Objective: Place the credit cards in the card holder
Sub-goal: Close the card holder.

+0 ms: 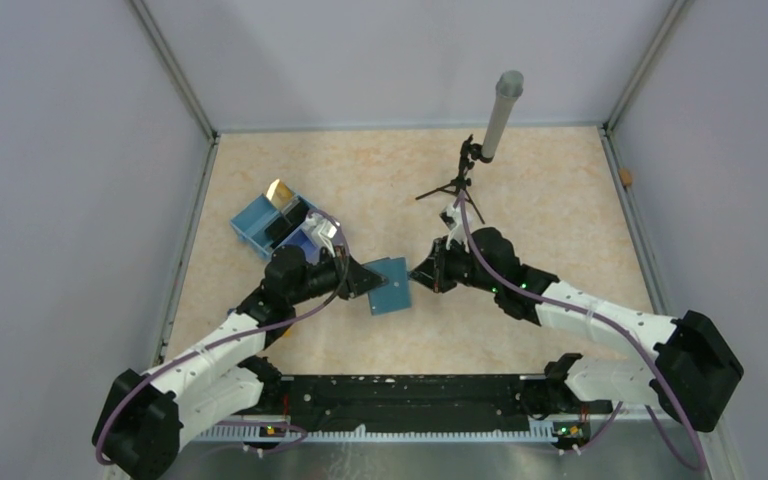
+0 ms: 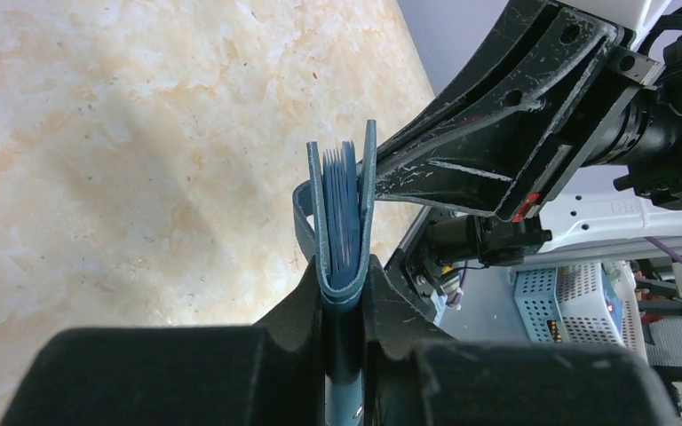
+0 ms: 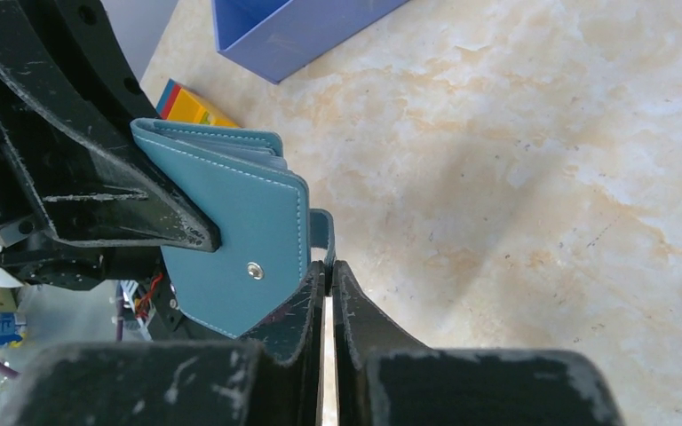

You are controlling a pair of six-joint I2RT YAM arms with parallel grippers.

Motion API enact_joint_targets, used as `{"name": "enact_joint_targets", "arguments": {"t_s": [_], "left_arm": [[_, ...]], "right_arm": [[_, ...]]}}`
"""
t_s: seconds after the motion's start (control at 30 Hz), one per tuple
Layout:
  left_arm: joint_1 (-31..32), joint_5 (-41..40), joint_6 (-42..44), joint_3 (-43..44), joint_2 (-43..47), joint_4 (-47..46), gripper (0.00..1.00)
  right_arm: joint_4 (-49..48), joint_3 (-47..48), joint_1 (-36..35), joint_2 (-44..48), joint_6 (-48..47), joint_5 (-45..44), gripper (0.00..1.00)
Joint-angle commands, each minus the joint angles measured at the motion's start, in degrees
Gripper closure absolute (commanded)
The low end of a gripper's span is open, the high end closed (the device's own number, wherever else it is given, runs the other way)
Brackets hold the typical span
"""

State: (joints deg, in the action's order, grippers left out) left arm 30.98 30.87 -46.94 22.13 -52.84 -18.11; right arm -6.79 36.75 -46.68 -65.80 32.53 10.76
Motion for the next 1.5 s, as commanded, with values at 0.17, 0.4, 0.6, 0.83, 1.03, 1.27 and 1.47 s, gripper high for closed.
{"name": "enact_joint_targets", "arguments": {"t_s": [0.17,0.4,0.6,0.83,1.03,1.27,1.47], "left_arm": [[-0.2,-7.0,5.2,4.5,4.1,8.6,1.00],[-0.1,-7.1,6.1,6.3,1.1,10.7,1.00],[-0.2,-7.0,3.8,5.7,-0.6,6.8,1.00],[-0.2,-5.7,2.4,5.1,-2.0,4.1,1.00],[-0.2,-5.2,1.8,4.6,-2.3,3.1,1.00],[-0.1,-4.4,1.1,4.1,-2.8,1.9,1.00],[-0.2,-5.4,1.5,4.2,-3.2,2.6,1.00]], "right_arm": [[0.5,1.5,0.4,1.2,-1.6,-2.0,1.00],[-2.6,0.5,0.3,0.8,-1.6,1.2,1.00],[-7.4,0.1,-0.6,-2.0,-0.7,5.5,1.00],[-10.6,0.3,-1.6,-5.3,0.5,6.8,1.00],[-12.9,0.6,-2.4,-7.3,1.5,7.4,1.00],[-13.9,1.7,-3.2,-9.7,2.0,7.8,1.00],[-14.8,1.9,-3.6,-10.0,2.3,8.0,1.00]]}}
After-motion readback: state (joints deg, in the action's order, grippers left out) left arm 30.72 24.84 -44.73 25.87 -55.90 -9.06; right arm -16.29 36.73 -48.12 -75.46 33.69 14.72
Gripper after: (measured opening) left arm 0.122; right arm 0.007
